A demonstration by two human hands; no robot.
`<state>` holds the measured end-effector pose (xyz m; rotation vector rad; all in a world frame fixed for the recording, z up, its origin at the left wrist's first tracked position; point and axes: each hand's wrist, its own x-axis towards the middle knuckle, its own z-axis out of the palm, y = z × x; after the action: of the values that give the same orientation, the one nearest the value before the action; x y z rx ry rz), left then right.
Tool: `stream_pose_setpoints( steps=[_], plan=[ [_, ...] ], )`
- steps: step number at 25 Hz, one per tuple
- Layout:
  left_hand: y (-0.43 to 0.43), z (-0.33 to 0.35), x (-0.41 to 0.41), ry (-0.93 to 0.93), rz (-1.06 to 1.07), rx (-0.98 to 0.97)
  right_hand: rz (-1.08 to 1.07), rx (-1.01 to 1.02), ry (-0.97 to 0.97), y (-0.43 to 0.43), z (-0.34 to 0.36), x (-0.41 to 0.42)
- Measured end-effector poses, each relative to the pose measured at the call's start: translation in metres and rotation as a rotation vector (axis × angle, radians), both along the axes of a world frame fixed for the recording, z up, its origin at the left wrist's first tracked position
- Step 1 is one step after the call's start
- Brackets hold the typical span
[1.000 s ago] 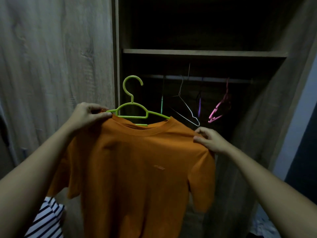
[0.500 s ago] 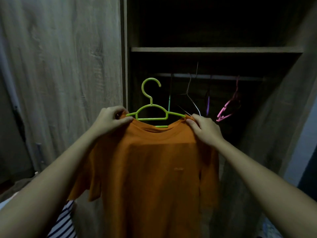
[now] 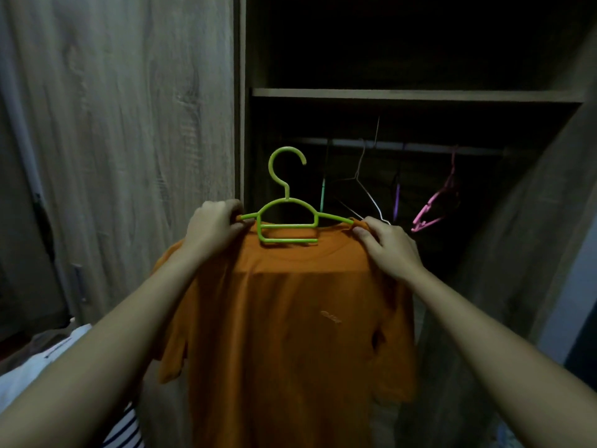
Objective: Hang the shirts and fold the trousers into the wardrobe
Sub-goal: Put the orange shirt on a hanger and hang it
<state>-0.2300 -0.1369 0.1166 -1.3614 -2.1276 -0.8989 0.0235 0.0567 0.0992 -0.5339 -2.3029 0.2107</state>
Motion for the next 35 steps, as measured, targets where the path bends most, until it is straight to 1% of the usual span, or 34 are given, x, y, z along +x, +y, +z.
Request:
stream_pose_setpoints(
  steps=[1,2,3,4,6,8,11,16,18,20,22,24,25,26,29,30,31,33,34,35],
  plan=[
    [-0.005,0.004,-0.003,-0.069,-0.149,-0.02,-0.009,-0.04,0.011,0.005,-0.001,0.004],
    [-0.011,0.009,-0.005,-0.152,-0.262,-0.085,-0.02,-0.075,0.032,0.011,-0.002,0.008],
    [-0.018,0.013,-0.007,-0.222,-0.322,-0.151,-0.03,-0.11,0.057,0.016,-0.004,0.012],
    [-0.023,0.013,-0.011,-0.277,-0.338,-0.182,-0.031,-0.138,0.077,0.021,-0.005,0.015],
    [-0.026,0.007,-0.018,-0.347,-0.367,-0.125,-0.008,-0.161,0.065,0.027,-0.003,0.017],
    [-0.026,-0.001,-0.019,-0.383,-0.402,-0.047,0.002,-0.136,-0.026,0.028,0.004,0.018],
    [-0.024,-0.01,-0.017,-0.454,-0.459,-0.003,0.052,-0.117,-0.129,0.026,0.016,0.016],
    [-0.021,-0.014,-0.016,-0.462,-0.468,-0.013,0.1,-0.098,-0.118,0.023,0.023,0.014],
    [-0.026,-0.015,-0.02,-0.442,-0.456,-0.014,0.09,-0.112,-0.039,0.024,0.021,0.015],
    [-0.028,-0.018,-0.026,-0.464,-0.439,-0.006,0.075,-0.128,0.02,0.025,0.018,0.016],
    [-0.029,-0.027,-0.037,-0.546,-0.41,-0.03,0.077,-0.141,0.045,0.026,0.017,0.017],
    [-0.031,-0.039,-0.044,-0.71,-0.387,-0.086,0.055,-0.147,0.081,0.028,0.017,0.021],
    [-0.034,-0.046,-0.047,-0.759,-0.366,-0.124,0.04,-0.146,0.093,0.028,0.017,0.024],
    [-0.036,-0.052,-0.049,-0.77,-0.334,-0.157,0.025,-0.144,0.098,0.029,0.017,0.027],
    [-0.044,-0.056,-0.057,-0.712,-0.193,-0.285,0.028,-0.143,0.08,0.029,0.015,0.034],
    [-0.048,-0.05,-0.054,-0.705,-0.192,-0.342,0.044,-0.142,0.073,0.028,0.014,0.036],
    [-0.052,-0.04,-0.05,-0.733,-0.242,-0.357,0.058,-0.144,0.068,0.027,0.014,0.038],
    [-0.057,-0.014,-0.032,-0.807,-0.435,-0.265,0.084,-0.159,0.051,0.024,0.013,0.039],
    [-0.057,-0.002,-0.019,-0.77,-0.501,-0.243,0.098,-0.164,0.039,0.022,0.012,0.038],
    [-0.054,0.009,-0.007,-0.666,-0.505,-0.282,0.114,-0.169,0.03,0.019,0.012,0.037]
  ],
)
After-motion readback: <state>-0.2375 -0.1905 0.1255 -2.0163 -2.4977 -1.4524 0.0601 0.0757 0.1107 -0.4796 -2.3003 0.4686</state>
